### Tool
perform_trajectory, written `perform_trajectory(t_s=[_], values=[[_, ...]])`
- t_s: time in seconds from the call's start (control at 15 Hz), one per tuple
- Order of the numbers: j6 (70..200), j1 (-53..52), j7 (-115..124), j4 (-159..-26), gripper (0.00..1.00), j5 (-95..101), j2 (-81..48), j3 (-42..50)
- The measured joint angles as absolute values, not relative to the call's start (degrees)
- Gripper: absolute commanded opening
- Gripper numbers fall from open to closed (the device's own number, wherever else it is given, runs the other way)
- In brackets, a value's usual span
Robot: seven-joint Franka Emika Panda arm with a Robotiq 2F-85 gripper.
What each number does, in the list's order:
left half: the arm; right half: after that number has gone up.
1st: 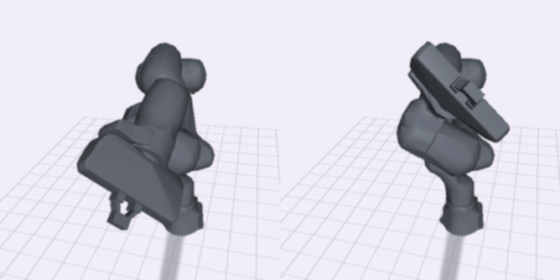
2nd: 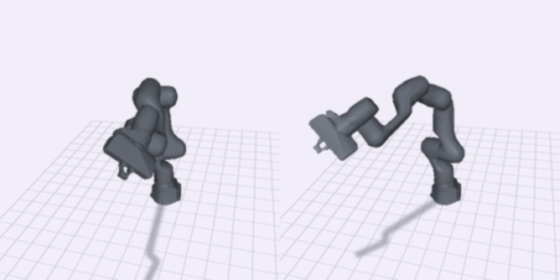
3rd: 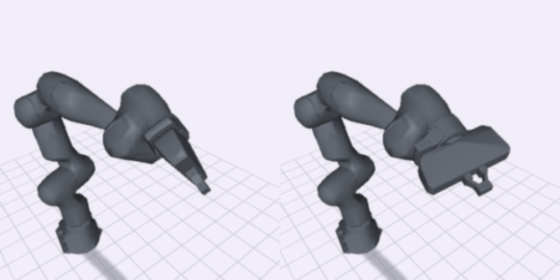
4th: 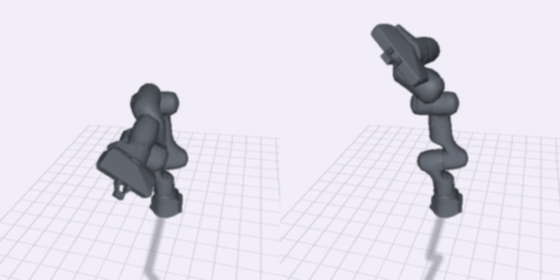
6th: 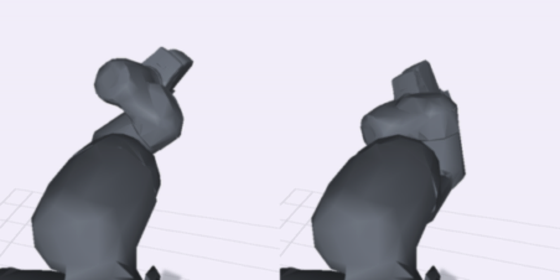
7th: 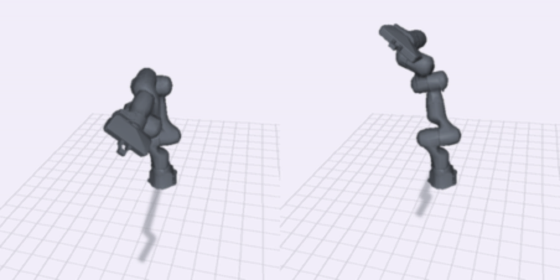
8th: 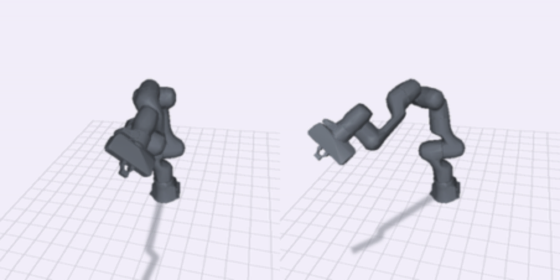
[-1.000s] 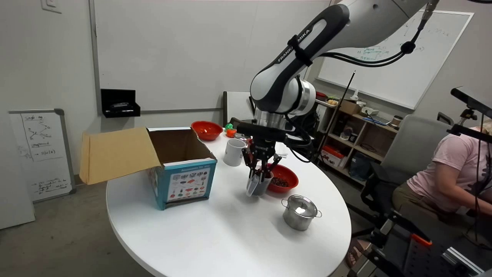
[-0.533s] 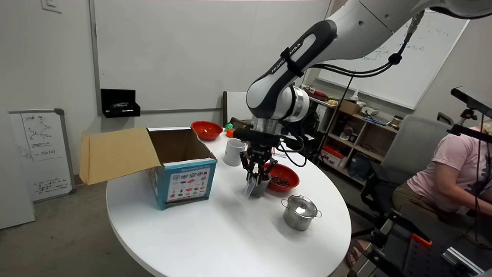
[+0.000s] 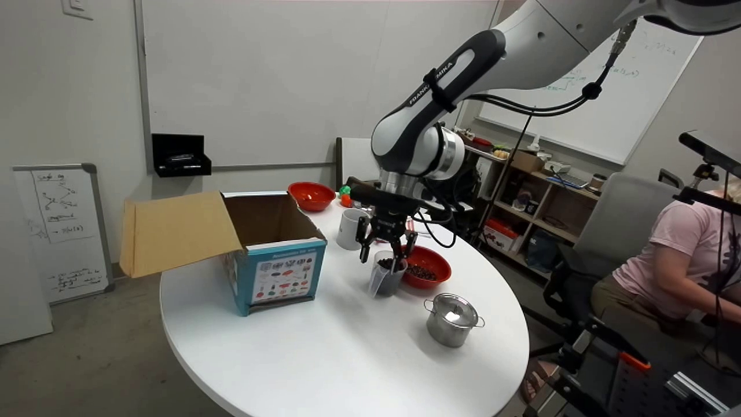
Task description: Pour some contents of the jug into the bowl
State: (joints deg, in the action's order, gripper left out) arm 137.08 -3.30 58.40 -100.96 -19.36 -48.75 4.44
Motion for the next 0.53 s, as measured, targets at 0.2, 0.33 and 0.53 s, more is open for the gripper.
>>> perform_trajectory(t_s=[0.2, 0.33, 0.53], values=[[136.53, -1.55, 58.20, -101.87, 1.00, -20.75, -46.01, 3.39], [135.22, -0.89, 58.19, -103.35, 1.00, -20.80, -42.72, 3.38], [134.21, -0.55, 58.21, -104.83, 1.00, -20.76, -39.25, 3.42]])
